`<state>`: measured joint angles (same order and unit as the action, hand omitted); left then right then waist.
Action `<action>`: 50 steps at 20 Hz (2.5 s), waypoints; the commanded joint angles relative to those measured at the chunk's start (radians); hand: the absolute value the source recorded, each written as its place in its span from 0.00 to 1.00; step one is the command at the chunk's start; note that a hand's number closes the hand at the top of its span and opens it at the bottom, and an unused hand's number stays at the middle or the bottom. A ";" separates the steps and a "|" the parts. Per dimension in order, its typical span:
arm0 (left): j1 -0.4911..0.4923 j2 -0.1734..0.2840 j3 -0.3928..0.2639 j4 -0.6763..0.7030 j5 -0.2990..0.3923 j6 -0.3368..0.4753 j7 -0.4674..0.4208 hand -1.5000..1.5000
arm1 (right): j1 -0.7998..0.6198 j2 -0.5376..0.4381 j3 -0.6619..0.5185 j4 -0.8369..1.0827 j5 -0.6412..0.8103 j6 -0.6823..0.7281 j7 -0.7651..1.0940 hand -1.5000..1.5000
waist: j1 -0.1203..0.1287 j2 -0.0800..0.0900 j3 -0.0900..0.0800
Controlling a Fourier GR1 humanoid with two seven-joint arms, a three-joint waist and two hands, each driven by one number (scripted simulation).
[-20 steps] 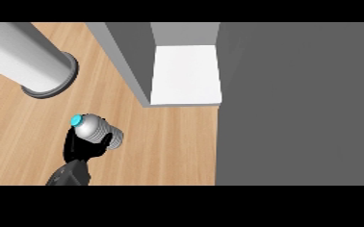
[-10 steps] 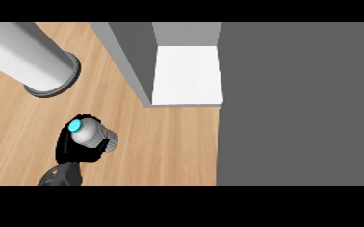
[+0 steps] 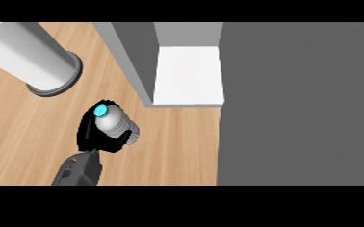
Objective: Pick up the bottled water, place it into the cabinet and close the cabinet
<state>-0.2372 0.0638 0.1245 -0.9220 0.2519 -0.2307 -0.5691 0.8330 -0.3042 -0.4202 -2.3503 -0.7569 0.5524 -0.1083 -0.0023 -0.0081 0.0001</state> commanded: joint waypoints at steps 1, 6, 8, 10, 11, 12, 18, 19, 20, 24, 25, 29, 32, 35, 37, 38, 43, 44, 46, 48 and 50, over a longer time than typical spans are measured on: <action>0.009 -0.061 -0.101 -0.141 0.016 0.109 0.080 1.00 | 0.041 -0.016 -0.049 -0.156 -0.098 -0.019 0.049 0.00 | -0.005 0.000 0.000; -0.006 -0.063 -0.289 -0.245 0.054 0.330 0.154 1.00 | 0.026 -0.007 -0.029 -0.164 -0.089 -0.047 0.059 0.00 | -0.015 0.002 -0.001; -0.057 -0.063 -0.273 -0.319 0.043 0.368 0.250 1.00 | 0.013 -0.059 -0.083 -0.126 -0.159 -0.036 0.061 0.00 | -0.009 0.002 -0.001; -0.046 -0.063 -0.349 -0.325 0.066 0.434 0.225 1.00 | 0.019 -0.027 -0.035 -0.185 -0.120 -0.072 0.090 0.00 | -0.011 0.004 -0.001; -0.102 -0.064 -0.335 -0.300 0.073 0.455 0.232 1.00 | 0.025 -0.017 -0.045 -0.135 -0.104 -0.004 0.060 0.00 | -0.017 0.005 -0.001; -0.116 -0.064 -0.324 -0.299 0.055 0.484 0.236 1.00 | 0.054 -0.026 -0.068 -0.192 -0.155 -0.040 0.075 0.00 | -0.021 0.004 -0.002; -0.238 -0.064 -0.436 -0.242 0.040 0.704 0.291 1.00 | 0.046 -0.020 -0.078 -0.137 -0.156 0.012 0.049 0.00 | -0.027 0.004 -0.001; -0.288 -0.064 -0.424 -0.163 0.052 0.699 0.269 1.00 | 0.019 0.005 -0.028 -0.163 -0.098 -0.023 0.065 0.00 | -0.028 0.009 -0.001; -0.316 -0.064 -0.455 -0.143 0.086 0.753 0.274 1.00 | -0.015 0.019 0.004 -0.144 -0.069 -0.039 0.065 0.00 | -0.027 0.010 -0.001; -0.426 -0.064 -0.436 -0.017 0.067 0.789 0.305 1.00 | -0.043 -0.024 -0.023 -0.126 -0.113 -0.057 0.075 0.00 | -0.029 0.015 -0.002; -0.398 -0.063 -0.396 -0.036 0.035 0.739 0.351 1.00 | -0.034 -0.003 -0.007 -0.161 -0.100 -0.085 0.095 0.00 | -0.015 0.011 -0.001; -0.472 -0.064 -0.426 0.077 0.091 0.785 0.295 1.00 | 0.061 -0.011 -0.054 -0.160 -0.189 0.015 0.079 0.00 | -0.041 0.011 -0.002; -0.523 -0.064 -0.440 0.153 0.159 0.795 0.276 1.00 | -0.004 -0.006 -0.044 -0.112 -0.157 -0.017 0.081 0.00 | -0.037 0.014 -0.002; -0.582 -0.064 -0.360 0.289 0.162 0.739 0.220 1.00 | 0.001 0.007 -0.040 -0.097 -0.152 0.003 0.063 0.00 | -0.045 0.016 -0.002; -0.601 -0.064 -0.394 0.315 0.208 0.785 0.176 1.00 | 0.015 -0.047 -0.080 -0.105 -0.222 0.000 0.082 0.00 | -0.060 0.019 -0.003; -0.672 -0.064 -0.397 0.329 0.192 0.798 0.237 1.00 | 0.002 -0.011 -0.034 -0.121 -0.171 -0.008 0.081 0.00 | -0.051 0.017 -0.002; -0.756 -0.064 -0.334 0.473 0.216 0.793 0.151 1.00 | -0.033 -0.041 -0.054 -0.075 -0.176 0.000 0.072 0.00 | -0.058 0.022 -0.002; -0.782 -0.064 -0.316 0.520 0.197 0.776 0.130 1.00 | -0.044 -0.047 -0.064 -0.038 -0.163 0.047 0.045 0.00 | -0.065 0.025 -0.002; -0.808 -0.064 -0.341 0.543 0.201 0.825 0.119 1.00 | -0.040 -0.030 -0.041 -0.082 -0.145 0.009 0.070 0.00 | -0.070 0.025 -0.002; -0.831 -0.064 -0.316 0.604 0.185 0.813 0.085 1.00 | -0.064 -0.008 -0.017 -0.026 -0.093 0.044 0.051 0.00 | -0.065 0.027 -0.001; -0.841 -0.054 -0.309 0.655 0.166 0.775 0.073 0.00 | -0.057 -0.025 -0.030 -0.064 -0.143 0.011 0.069 0.00 | -0.065 0.030 -0.002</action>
<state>-1.0297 0.0031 -0.1989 -0.3570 0.4352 0.5612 -0.4691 0.7723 -0.3387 -0.4510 -2.3239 -0.8766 0.6000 -0.0717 -0.0669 0.0182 -0.0017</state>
